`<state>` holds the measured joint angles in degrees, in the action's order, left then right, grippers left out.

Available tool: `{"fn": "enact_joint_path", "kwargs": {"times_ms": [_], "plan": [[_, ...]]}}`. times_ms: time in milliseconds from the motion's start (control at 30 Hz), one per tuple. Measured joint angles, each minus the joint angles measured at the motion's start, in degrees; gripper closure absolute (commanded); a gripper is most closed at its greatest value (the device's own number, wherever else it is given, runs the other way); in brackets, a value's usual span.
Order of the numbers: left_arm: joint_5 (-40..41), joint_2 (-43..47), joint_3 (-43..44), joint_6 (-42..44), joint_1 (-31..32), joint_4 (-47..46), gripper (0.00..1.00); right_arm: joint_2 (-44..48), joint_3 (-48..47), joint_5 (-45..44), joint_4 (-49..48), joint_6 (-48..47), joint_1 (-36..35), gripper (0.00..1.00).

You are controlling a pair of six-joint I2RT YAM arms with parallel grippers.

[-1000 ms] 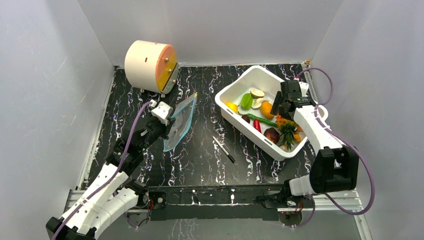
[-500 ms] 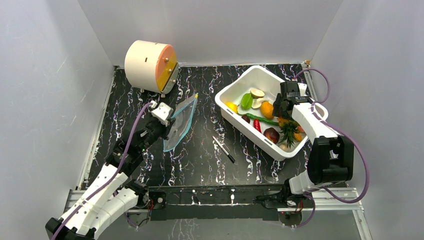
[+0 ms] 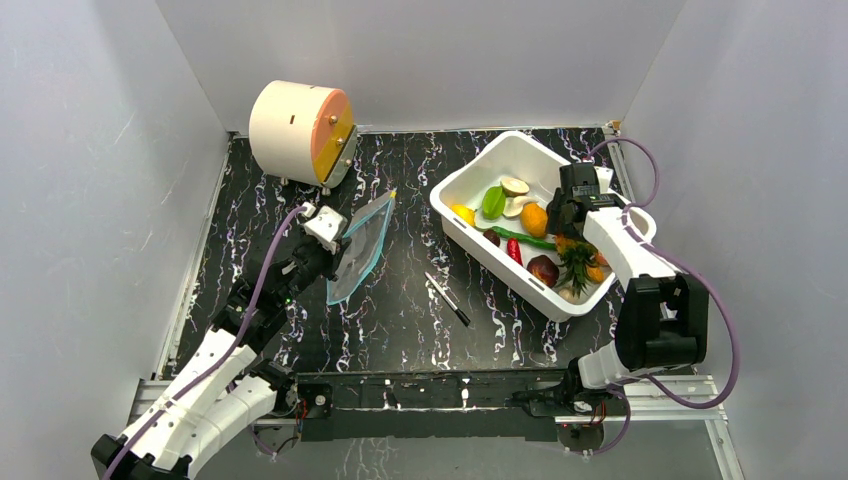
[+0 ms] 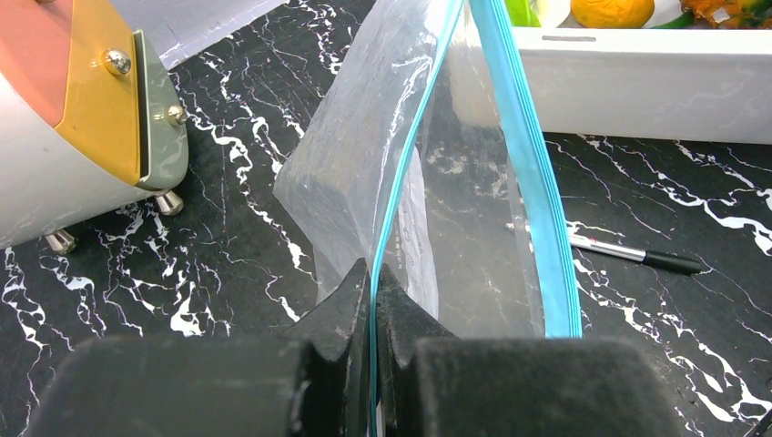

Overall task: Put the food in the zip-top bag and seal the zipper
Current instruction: Pick up the fake fruit from the bin.

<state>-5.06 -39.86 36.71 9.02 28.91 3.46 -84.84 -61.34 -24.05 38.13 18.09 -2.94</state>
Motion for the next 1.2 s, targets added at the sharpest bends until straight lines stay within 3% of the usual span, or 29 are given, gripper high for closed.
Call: {"fn": "enact_joint_path", "kwargs": {"times_ms": [267, 667, 1200], "plan": [[0.26, 0.00, -0.02, 0.17, 0.00, 0.00, 1.00, 1.88, -1.66, 0.48, 3.21, 0.74, 0.00, 0.54], [1.86, 0.33, -0.66, 0.72, 0.00, -0.74, 1.00, 6.16, -7.87, 2.93, 7.74, 1.75, -0.85, 0.54], [6.12, -7.08, 3.10, 8.02, 0.00, -7.63, 1.00, 13.35, -20.76, 18.10, 14.64, 4.96, -10.38, 0.60]]}}
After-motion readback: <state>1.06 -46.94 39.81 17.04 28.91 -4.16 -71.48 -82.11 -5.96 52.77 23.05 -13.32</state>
